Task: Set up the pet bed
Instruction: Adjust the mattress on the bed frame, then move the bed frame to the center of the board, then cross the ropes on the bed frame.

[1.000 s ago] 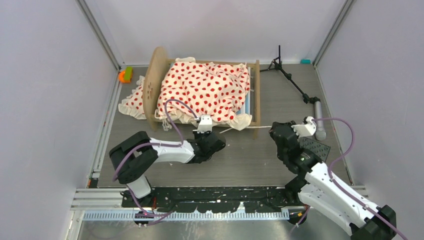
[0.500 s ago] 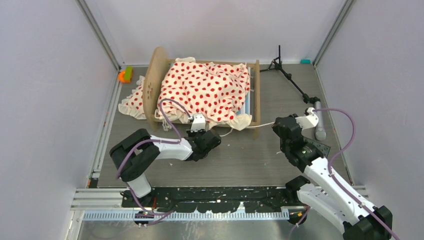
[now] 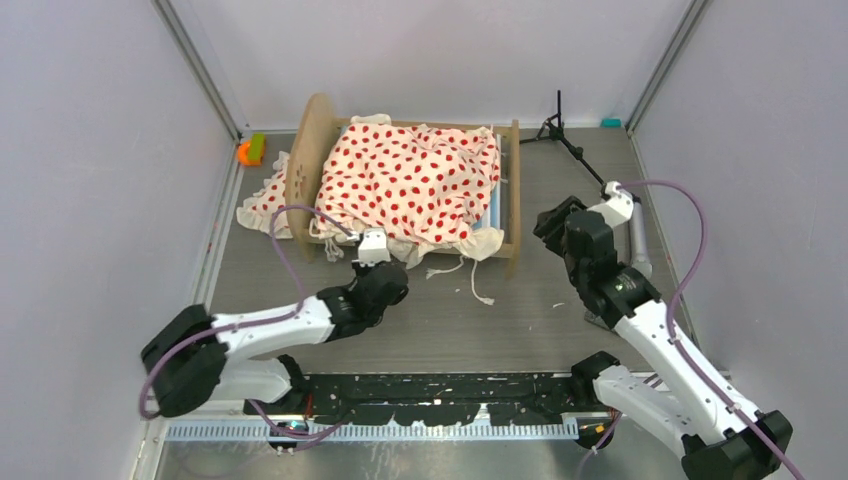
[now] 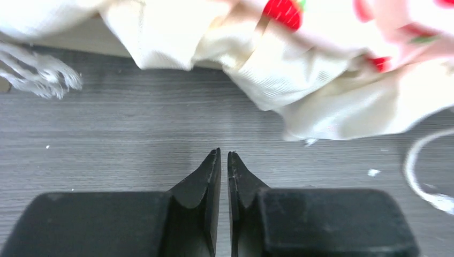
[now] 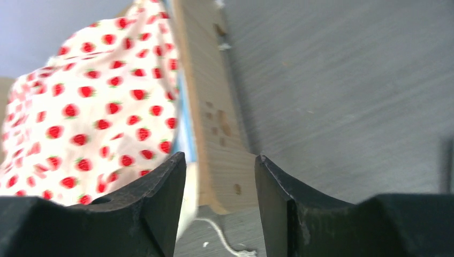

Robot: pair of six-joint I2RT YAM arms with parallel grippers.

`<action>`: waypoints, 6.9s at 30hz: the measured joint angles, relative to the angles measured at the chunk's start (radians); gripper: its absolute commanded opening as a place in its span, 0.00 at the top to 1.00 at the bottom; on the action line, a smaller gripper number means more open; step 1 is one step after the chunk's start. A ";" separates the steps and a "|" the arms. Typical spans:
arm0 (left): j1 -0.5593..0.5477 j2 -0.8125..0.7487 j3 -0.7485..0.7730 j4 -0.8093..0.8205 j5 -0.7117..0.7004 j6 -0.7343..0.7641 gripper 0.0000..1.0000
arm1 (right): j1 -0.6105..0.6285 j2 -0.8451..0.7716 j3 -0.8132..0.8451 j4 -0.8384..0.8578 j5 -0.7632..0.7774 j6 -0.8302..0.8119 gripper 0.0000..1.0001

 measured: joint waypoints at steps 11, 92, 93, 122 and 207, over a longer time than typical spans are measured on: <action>0.056 -0.368 0.138 -0.268 0.064 0.176 0.46 | 0.156 0.504 0.507 -0.047 -0.263 -0.203 0.39; 0.874 0.097 0.791 -0.513 0.604 0.588 0.61 | 0.177 0.433 0.544 -0.352 -0.169 -0.299 0.37; 0.874 0.099 0.790 -0.513 0.618 0.587 0.70 | 0.177 0.420 0.537 -0.354 -0.174 -0.299 0.37; 0.431 -0.322 0.494 -0.627 0.504 0.284 0.79 | 0.271 0.166 0.348 -0.299 -0.383 -0.221 0.40; 0.007 -0.296 0.286 -0.254 0.864 0.417 0.76 | -0.007 0.402 0.274 -0.074 -0.856 -0.316 0.96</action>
